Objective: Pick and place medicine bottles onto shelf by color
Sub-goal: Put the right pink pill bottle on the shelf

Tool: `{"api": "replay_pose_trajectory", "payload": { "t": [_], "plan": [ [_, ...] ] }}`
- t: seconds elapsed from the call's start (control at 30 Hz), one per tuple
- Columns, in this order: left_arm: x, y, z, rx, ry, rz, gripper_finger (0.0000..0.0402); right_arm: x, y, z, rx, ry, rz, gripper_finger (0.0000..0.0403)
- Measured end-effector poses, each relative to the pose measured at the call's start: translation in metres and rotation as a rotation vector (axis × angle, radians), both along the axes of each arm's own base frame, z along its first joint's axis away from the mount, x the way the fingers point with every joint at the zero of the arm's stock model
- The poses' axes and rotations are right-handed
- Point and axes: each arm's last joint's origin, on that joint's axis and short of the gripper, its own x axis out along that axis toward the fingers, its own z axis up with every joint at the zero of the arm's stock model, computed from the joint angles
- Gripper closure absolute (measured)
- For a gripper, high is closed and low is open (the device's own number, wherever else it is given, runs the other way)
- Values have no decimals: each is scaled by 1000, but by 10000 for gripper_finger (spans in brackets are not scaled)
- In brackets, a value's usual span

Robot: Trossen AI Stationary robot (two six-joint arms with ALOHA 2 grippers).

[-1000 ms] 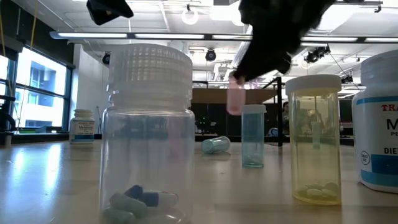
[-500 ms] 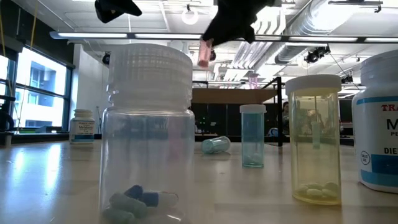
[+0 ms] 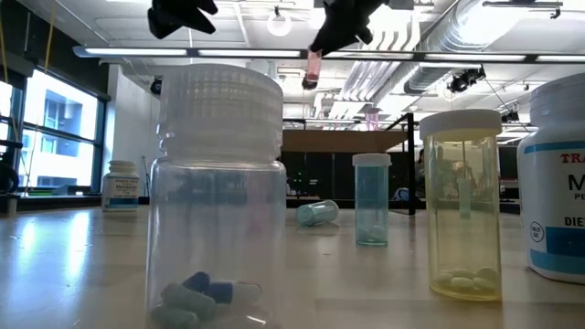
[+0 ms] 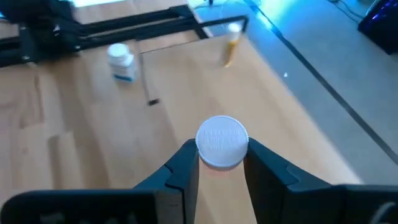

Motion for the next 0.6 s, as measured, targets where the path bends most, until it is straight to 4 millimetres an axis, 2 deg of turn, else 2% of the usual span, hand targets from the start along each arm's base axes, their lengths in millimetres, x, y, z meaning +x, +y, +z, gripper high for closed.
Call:
{"api": "replay_pose_trajectory", "payload": {
  "t": [0.43, 0.6],
  "plan": [
    [-1, 20, 2, 20, -16, 87, 248, -34, -83, -1, 16, 18, -54, 309],
    [-2, 29, 3, 25, -34, 129, 248, -45, -110, -10, 40, 37, -56, 309]
  ]
}}
